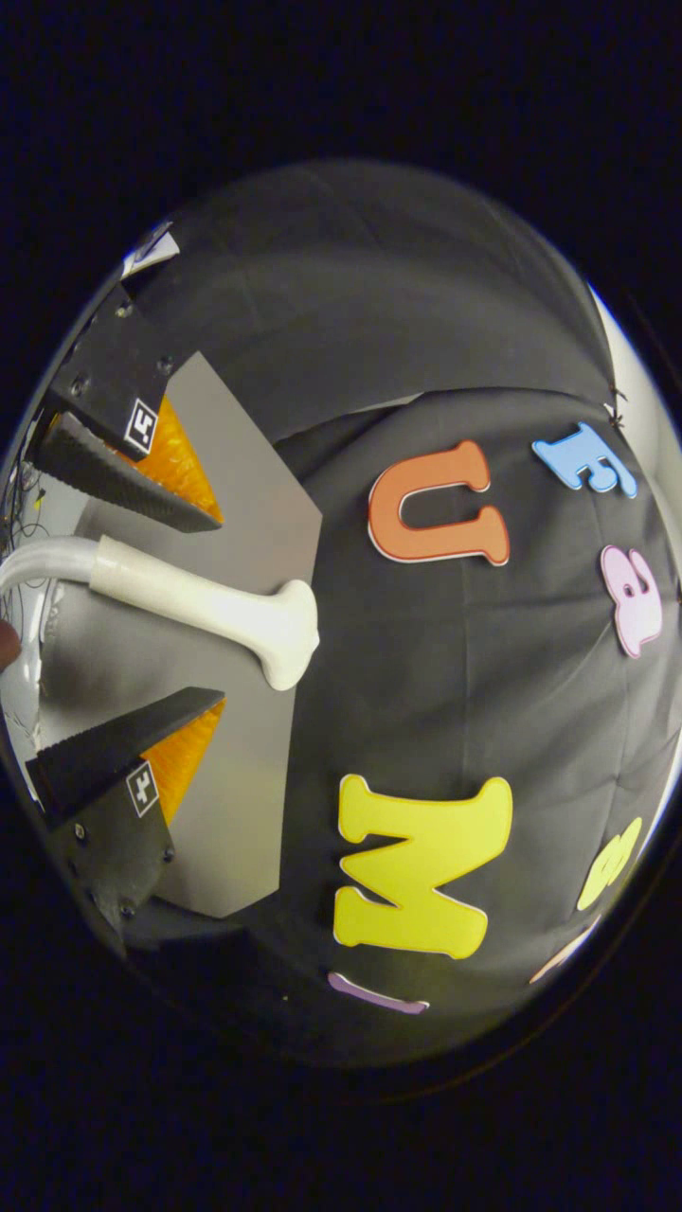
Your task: Iron the clothes twice with a garment steamer, once on the left side and once on the right side.
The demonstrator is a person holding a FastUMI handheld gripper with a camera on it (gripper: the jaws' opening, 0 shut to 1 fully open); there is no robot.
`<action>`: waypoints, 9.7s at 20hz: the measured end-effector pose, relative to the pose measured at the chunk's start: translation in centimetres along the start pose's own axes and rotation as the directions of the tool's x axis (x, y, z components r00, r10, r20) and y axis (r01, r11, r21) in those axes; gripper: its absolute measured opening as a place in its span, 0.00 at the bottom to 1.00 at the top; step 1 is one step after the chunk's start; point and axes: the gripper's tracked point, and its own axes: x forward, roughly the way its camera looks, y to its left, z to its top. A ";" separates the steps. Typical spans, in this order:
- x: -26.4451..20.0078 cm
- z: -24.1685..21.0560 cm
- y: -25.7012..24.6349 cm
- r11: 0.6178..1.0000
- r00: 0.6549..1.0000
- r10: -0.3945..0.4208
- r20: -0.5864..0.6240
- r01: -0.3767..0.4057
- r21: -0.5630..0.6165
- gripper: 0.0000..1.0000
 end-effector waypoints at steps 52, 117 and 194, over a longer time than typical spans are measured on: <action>-42.4 9.3 -17.0 0.945 0.767 -0.308 0.563 0.178 0.274 0.33; -28.0 -28.3 -32.9 0.869 0.893 -0.444 -0.072 0.449 0.208 0.33; -39.6 -8.1 -51.2 0.830 0.768 -0.555 0.319 0.539 0.144 0.33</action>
